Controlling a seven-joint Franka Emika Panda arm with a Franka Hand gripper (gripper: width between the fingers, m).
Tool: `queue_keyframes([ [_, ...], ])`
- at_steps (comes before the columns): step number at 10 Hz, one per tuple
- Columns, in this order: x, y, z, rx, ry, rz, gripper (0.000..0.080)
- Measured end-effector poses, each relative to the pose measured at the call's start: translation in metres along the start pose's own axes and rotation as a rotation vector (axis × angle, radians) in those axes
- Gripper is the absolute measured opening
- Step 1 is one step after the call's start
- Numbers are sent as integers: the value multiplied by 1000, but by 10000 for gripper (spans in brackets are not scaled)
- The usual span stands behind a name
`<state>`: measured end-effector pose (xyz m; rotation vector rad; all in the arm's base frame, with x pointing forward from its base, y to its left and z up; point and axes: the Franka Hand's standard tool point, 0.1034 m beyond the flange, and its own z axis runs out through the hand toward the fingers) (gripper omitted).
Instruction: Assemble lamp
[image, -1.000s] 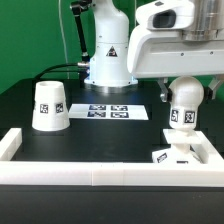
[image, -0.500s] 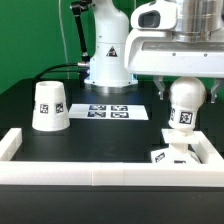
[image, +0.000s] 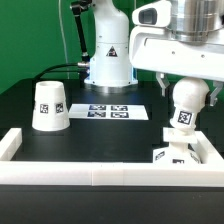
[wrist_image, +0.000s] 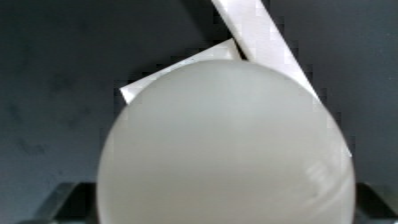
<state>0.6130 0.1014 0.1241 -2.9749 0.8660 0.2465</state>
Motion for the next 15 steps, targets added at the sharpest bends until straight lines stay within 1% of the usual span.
queue_keyframes([
  [1,0,0,0,0,0,-9,679],
  [2,1,1,0,-2,2,-57,679],
  [3,2,2,-1,-1,12,-156,696],
  [5,5,2,-3,6,56,-377,699],
  [6,2,3,-3,14,84,-468,699],
  [7,0,7,-2,13,97,-561,699],
  [10,1,9,0,3,98,-765,699],
  [12,2,9,0,-1,98,-845,699],
  [14,3,8,3,-14,133,-1089,699],
  [15,2,9,5,-18,129,-1141,699],
])
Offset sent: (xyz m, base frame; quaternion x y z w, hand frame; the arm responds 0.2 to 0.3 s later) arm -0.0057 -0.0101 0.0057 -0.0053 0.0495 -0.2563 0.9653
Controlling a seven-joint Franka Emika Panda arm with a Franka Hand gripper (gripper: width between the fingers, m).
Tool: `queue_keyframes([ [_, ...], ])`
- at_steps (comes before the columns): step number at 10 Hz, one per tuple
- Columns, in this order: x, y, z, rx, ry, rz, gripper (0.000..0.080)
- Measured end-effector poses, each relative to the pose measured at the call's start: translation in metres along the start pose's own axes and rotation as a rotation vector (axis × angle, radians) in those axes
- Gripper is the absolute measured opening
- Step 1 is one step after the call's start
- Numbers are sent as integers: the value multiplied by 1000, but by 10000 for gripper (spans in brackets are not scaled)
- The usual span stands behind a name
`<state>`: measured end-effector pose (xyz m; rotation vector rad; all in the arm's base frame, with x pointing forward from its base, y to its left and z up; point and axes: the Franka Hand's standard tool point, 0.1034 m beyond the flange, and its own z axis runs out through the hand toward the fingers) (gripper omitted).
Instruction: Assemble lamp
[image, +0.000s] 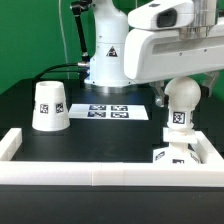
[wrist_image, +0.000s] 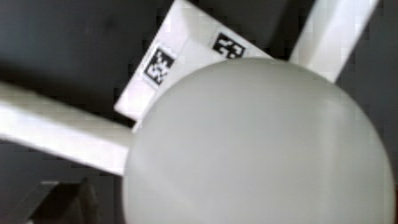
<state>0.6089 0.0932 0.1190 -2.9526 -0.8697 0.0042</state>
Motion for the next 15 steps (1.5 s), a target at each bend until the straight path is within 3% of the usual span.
queue_keyframes([
  [3,1,-2,0,-20,-11,-234,699],
  [7,-2,7,-1,-38,-29,-521,699],
  [10,-3,8,0,-37,-31,-550,699],
  [11,-3,8,0,-37,-31,-549,573],
  [15,-4,9,0,-37,-31,-520,577],
])
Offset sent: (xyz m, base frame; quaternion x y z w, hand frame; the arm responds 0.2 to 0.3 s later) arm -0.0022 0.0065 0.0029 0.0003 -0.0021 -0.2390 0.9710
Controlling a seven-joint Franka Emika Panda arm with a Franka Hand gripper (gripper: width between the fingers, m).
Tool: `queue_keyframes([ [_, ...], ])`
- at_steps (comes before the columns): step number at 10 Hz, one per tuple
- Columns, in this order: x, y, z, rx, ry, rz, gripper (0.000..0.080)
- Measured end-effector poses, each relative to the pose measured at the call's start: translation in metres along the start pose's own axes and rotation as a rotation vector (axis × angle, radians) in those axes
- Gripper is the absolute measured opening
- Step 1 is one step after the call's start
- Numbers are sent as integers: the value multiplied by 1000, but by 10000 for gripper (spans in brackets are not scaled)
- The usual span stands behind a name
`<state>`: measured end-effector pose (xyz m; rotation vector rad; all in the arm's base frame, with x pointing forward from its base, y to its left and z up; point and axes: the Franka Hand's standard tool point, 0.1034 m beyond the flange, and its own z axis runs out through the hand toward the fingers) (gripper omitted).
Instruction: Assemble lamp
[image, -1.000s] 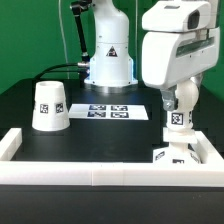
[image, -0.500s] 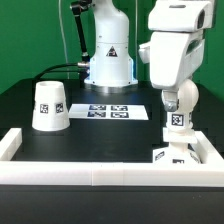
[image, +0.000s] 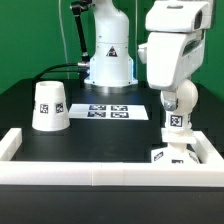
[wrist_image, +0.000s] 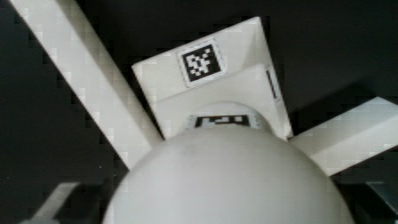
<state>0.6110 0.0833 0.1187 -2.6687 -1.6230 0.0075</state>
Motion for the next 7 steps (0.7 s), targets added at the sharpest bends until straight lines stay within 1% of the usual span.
queue_keyframes([
  [3,2,-2,1,0,1,390,577],
  [7,5,-2,1,-2,4,761,579],
])
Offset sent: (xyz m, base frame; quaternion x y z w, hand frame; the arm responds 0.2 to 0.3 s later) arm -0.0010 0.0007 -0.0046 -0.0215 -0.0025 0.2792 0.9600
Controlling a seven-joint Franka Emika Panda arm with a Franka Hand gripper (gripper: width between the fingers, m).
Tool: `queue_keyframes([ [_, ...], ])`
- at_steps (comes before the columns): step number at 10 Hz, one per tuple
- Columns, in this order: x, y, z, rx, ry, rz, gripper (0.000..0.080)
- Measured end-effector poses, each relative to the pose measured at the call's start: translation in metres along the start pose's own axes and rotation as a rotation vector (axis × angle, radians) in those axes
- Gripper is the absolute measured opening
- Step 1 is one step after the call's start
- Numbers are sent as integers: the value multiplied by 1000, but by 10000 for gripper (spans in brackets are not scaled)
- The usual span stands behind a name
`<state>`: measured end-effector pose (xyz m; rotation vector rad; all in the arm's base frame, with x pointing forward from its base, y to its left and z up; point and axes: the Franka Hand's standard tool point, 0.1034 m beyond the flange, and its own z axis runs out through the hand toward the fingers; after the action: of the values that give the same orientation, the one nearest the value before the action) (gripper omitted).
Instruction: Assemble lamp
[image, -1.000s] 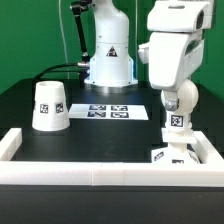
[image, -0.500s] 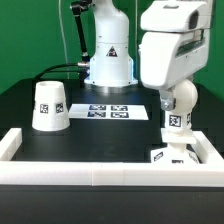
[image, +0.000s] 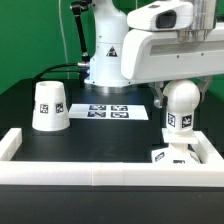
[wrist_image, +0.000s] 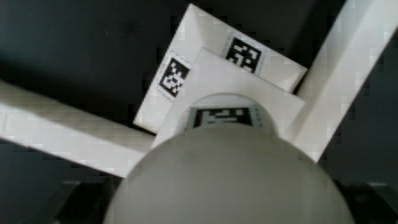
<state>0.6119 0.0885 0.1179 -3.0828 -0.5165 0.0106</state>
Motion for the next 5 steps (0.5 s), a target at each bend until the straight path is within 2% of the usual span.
queue_keyframes([
  [5,0,0,1,1,-1,343,580],
])
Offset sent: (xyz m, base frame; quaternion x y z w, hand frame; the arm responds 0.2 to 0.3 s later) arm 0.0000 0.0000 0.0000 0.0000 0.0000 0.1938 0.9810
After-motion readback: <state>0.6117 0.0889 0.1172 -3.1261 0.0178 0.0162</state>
